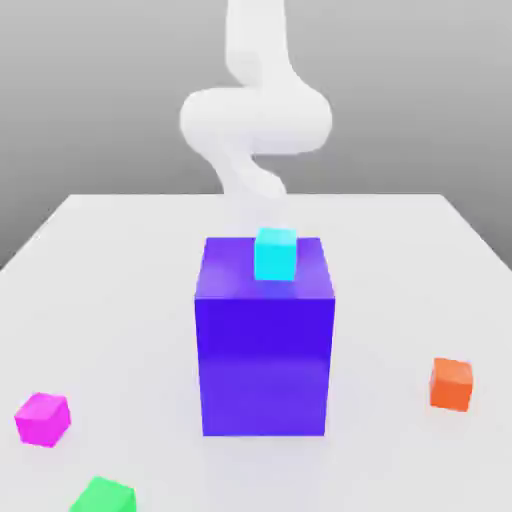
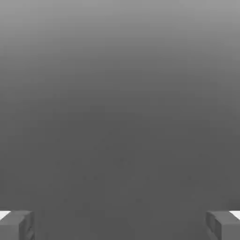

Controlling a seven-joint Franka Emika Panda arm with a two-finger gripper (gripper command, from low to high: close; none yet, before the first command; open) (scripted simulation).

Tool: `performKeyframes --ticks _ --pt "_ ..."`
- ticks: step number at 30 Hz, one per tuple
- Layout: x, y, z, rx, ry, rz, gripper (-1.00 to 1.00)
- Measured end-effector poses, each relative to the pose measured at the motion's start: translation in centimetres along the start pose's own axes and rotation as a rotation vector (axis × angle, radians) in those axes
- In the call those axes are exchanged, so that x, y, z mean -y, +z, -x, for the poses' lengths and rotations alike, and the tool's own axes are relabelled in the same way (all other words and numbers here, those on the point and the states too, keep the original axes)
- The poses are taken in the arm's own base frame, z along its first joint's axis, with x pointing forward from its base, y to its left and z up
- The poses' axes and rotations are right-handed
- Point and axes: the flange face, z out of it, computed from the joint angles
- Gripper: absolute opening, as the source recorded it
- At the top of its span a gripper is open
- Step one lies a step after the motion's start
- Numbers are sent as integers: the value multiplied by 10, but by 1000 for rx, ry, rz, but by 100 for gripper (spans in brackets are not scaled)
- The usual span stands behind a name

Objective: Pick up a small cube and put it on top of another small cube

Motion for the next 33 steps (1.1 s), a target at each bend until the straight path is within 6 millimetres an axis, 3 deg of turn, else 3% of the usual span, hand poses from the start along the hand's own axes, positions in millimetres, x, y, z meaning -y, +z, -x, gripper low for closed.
performKeyframes --ticks 7,15,20,25,27,30,31,33 --pt "-75 135 -32 129 39 148 0" --pt "-200 258 -31 263 99 317 0" --pt "-300 310 -14 338 156 432 0" --pt "-389 347 24 425 181 542 0" --pt "-415 361 38 443 187 568 0" --pt "-437 387 55 448 187 576 0" --pt "-444 396 62 449 188 576 -100" --pt "-444 396 62 449 188 576 -100"
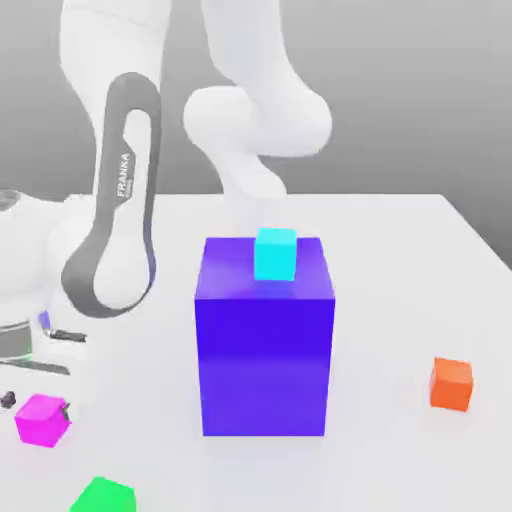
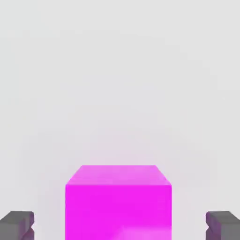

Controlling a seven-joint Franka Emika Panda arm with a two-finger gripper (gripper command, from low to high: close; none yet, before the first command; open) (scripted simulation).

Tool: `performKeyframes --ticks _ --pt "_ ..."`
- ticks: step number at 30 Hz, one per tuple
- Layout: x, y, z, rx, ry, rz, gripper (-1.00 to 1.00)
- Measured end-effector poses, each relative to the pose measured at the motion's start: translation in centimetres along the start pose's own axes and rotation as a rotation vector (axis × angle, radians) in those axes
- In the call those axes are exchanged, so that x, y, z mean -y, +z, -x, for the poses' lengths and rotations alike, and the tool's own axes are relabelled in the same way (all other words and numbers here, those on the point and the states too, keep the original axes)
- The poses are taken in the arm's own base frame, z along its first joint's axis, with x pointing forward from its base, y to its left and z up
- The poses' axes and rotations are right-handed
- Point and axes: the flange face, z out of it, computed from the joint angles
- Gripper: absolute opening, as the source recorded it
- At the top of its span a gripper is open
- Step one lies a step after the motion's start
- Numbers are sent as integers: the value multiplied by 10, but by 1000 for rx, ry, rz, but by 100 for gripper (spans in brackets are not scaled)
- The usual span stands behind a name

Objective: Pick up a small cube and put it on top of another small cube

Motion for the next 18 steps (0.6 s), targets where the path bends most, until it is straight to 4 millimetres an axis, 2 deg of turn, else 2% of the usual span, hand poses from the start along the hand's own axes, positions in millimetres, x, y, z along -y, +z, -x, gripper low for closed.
performKeyframes --ticks 5,10,13,18 --pt "0 3 0 2 1 0 -100" --pt "1 -49 0 2 2 0 -100" --pt "36 -65 0 4 26 -4 -100" --pt "107 -85 6 6 75 -5 -100"
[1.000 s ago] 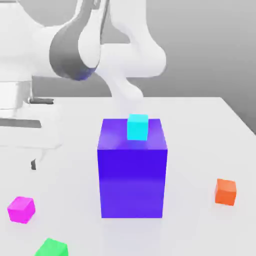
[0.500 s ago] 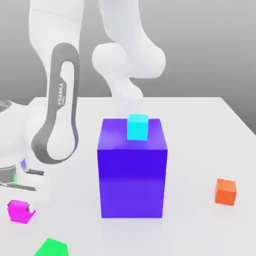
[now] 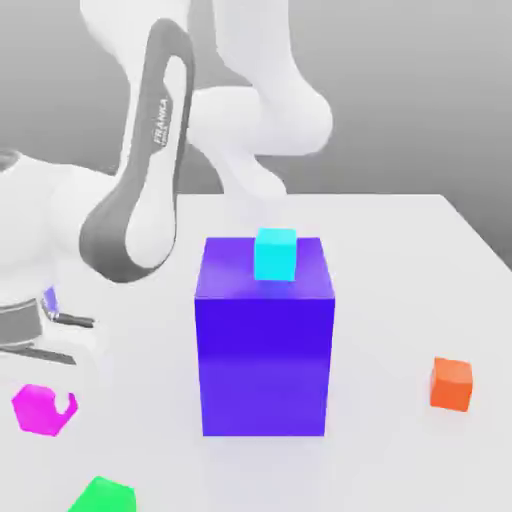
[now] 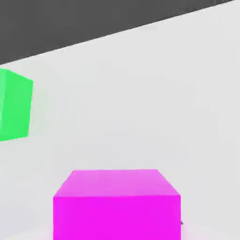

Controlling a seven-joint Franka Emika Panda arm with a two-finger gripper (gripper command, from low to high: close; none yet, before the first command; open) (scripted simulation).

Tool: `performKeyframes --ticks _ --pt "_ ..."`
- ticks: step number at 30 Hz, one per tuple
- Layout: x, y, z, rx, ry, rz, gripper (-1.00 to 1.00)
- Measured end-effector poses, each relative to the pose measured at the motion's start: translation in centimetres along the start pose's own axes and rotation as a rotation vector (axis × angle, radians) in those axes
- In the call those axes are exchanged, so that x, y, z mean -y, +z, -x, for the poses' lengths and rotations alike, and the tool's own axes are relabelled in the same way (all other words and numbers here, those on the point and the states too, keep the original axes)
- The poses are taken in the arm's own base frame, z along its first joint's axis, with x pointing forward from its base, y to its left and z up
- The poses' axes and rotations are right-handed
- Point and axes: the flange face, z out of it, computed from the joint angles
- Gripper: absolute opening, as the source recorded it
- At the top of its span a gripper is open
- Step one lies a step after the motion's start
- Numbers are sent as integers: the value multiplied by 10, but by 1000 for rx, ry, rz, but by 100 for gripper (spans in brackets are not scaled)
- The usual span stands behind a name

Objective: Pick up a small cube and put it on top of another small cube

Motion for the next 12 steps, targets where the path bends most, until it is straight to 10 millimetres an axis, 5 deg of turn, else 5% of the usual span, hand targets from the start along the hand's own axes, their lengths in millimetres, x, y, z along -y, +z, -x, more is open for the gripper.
performKeyframes --ticks 5,8,9,12 --pt "66 -15 22 -3 50 2 -100" --pt "75 19 24 -3 56 3 -100" --pt "75 33 25 -4 57 4 100" --pt "75 33 25 -4 57 4 100"
